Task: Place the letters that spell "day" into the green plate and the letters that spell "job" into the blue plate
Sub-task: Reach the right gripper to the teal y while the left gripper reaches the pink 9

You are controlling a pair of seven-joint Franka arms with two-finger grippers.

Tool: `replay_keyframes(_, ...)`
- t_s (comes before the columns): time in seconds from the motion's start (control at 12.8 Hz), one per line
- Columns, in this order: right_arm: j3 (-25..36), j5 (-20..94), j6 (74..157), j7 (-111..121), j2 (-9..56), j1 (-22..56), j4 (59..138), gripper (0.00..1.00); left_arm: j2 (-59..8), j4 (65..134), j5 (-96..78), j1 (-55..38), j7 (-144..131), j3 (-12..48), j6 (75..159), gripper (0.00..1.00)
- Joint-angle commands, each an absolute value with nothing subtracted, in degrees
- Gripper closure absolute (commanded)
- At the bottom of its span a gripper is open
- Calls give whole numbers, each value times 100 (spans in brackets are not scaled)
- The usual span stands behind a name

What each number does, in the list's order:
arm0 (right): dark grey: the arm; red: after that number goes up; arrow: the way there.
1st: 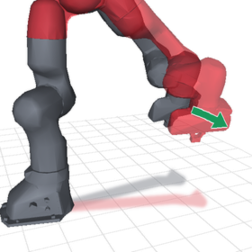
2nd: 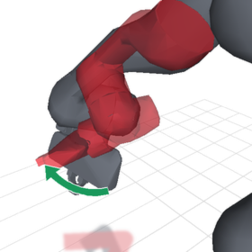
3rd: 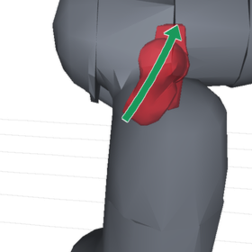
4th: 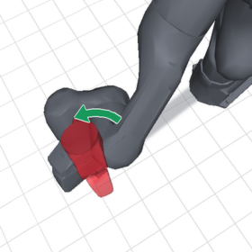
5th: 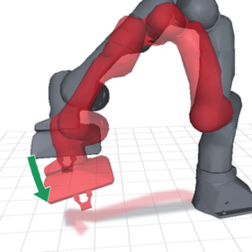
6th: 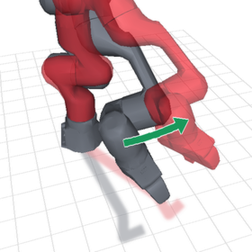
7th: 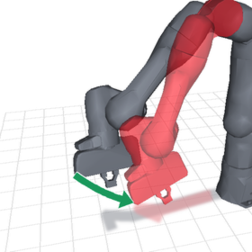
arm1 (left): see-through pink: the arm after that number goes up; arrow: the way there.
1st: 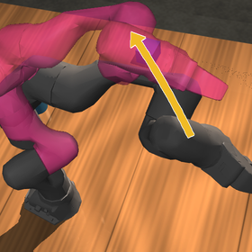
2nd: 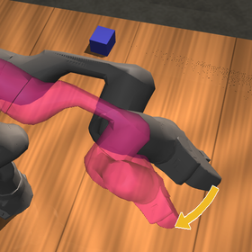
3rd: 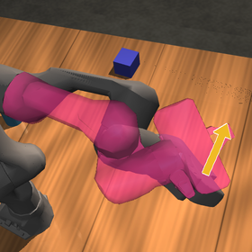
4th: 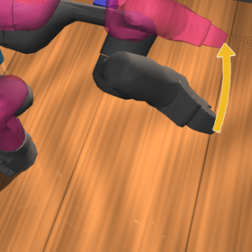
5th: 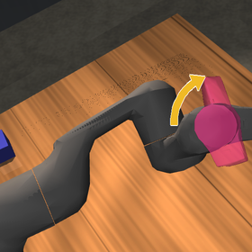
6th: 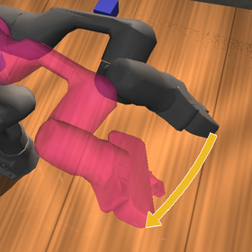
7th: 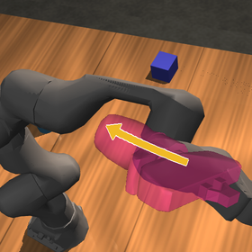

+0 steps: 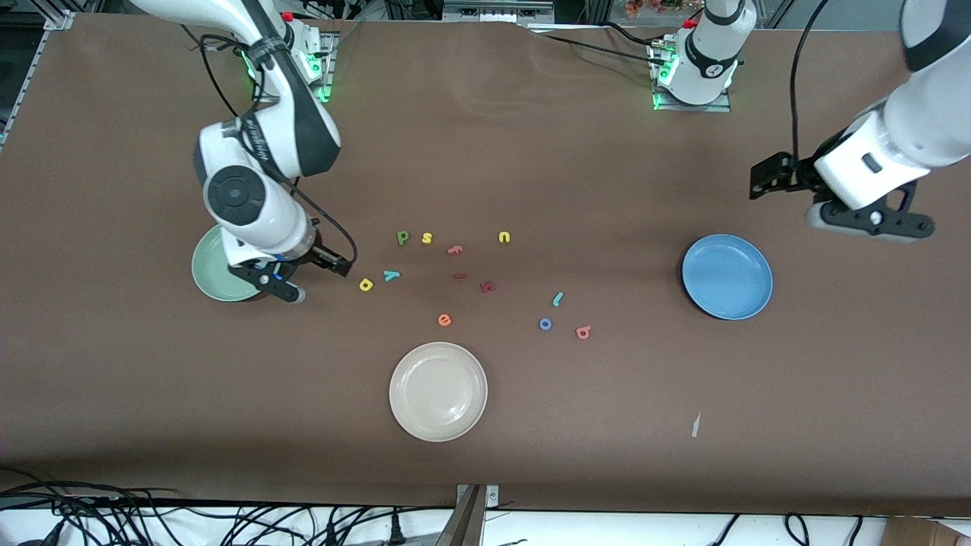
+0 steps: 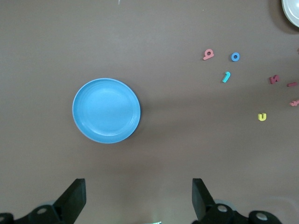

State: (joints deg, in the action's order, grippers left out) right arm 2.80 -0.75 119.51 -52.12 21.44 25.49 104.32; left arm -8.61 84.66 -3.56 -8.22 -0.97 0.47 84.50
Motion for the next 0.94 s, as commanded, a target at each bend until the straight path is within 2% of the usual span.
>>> replay_keyframes(0.0, 316, -88, 12418, -6341, 2319, 2829, 10600, 0, -922, 8499, -413, -993, -26, 18, 8508, 0)
replay_keyframes(0.23, 325, -140, 12822, -7474, 2697, 3216, 10600, 1, -1195, 8587, -492, -1125, -26, -26, 8665, 0)
replay_keyframes(0.31, 325, -141, 12989, -7810, 2803, 3339, 10600, 5, -1248, 8700, -492, -1151, -26, -18, 8918, 0)
replay_keyframes(0.47, 325, -149, 13183, -8146, 2935, 3392, 10669, 8, -1441, 9103, -501, -1326, -35, 0, 9690, 0)
replay_keyframes(0.62, 334, -149, 13612, -8375, 3023, 3445, 10871, 13, -1520, 9665, -501, -1519, -96, 0, 10814, 0)
replay_keyframes(0.78, 334, -149, 13833, -8559, 3093, 3454, 10960, 22, -1748, 9791, -501, -1739, -123, -9, 11345, 0)
replay_keyframes(0.86, 325, -149, 13895, -8639, 3120, 3454, 10951, 23, -1897, 9791, -501, -1836, -132, -9, 11564, 0)
